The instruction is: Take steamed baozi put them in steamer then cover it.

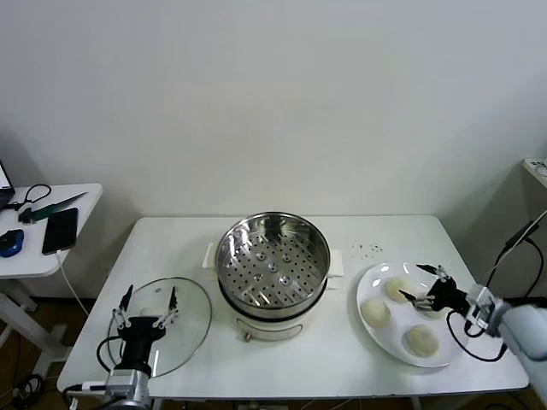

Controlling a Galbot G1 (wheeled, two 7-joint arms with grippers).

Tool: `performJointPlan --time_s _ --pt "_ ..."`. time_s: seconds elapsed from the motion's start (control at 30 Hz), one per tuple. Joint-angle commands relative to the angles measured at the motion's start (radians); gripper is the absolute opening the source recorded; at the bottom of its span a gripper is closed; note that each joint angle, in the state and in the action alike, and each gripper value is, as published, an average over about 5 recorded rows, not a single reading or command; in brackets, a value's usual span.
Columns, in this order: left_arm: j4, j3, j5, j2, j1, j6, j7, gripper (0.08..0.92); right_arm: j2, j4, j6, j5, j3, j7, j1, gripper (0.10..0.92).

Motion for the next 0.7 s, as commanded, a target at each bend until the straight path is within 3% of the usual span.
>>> performJointPlan --time_s 0.03,0.3,0.7 --pt "0.001 -0.003 0.006 0.002 -0.001 0.001 -0.005 0.823 -0.192 -0.119 -0.010 -0.072 -0.347 -0.223 0.341 0.823" --pt "0.009 -0.018 0.003 0.005 -0.001 -0.001 -0.004 0.823 -0.164 -0.220 -0.017 -0.064 -0.923 -0.261 0.800 0.823" --pt "0.013 -0.020 0.005 0.010 -0.005 0.007 -0.003 0.823 0.038 -0.373 -0.025 -0.074 -1.102 -0.296 0.959 0.823"
